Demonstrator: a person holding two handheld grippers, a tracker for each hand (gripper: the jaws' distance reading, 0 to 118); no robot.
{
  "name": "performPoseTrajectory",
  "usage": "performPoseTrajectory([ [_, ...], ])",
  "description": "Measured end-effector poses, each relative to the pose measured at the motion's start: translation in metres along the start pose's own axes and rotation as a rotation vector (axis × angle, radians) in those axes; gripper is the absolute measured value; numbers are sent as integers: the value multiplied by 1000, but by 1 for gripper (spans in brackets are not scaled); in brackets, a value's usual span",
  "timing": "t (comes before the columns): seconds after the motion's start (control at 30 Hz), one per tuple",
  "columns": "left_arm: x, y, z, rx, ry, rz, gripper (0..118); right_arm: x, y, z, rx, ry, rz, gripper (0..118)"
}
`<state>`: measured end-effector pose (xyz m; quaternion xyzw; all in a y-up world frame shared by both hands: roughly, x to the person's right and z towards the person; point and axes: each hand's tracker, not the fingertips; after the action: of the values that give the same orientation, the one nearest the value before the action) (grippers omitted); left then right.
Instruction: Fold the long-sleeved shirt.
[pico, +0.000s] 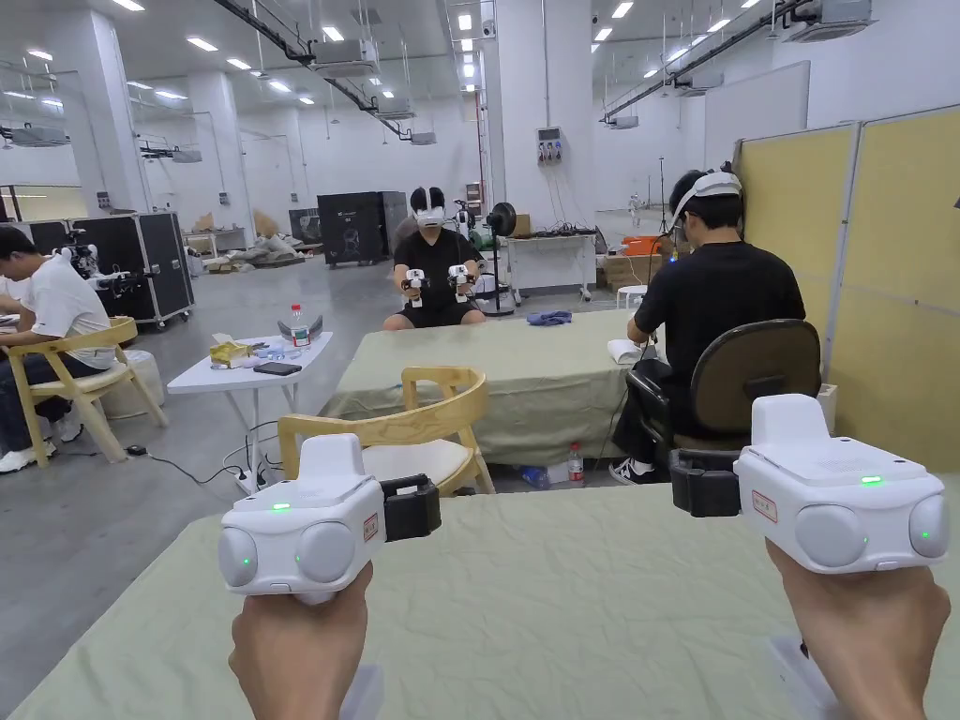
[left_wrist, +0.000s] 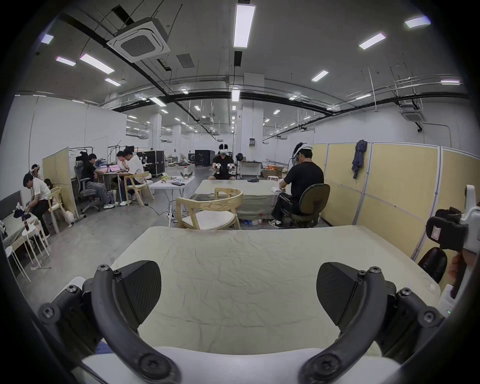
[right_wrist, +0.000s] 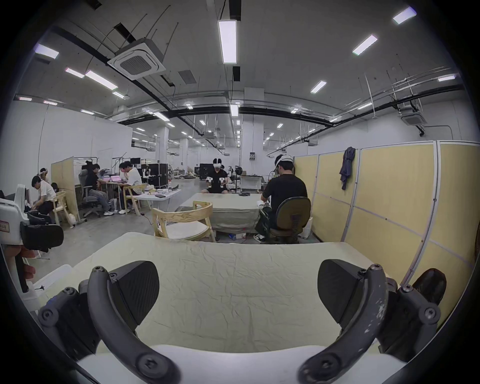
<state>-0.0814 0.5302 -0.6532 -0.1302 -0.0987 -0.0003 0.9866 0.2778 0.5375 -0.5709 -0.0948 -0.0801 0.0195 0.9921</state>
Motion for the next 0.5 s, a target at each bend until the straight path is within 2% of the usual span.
performPoseTrajectory([
  [0.5,-3,-1,4,10,2,15,118,0,2,4,11,-7,4,118],
])
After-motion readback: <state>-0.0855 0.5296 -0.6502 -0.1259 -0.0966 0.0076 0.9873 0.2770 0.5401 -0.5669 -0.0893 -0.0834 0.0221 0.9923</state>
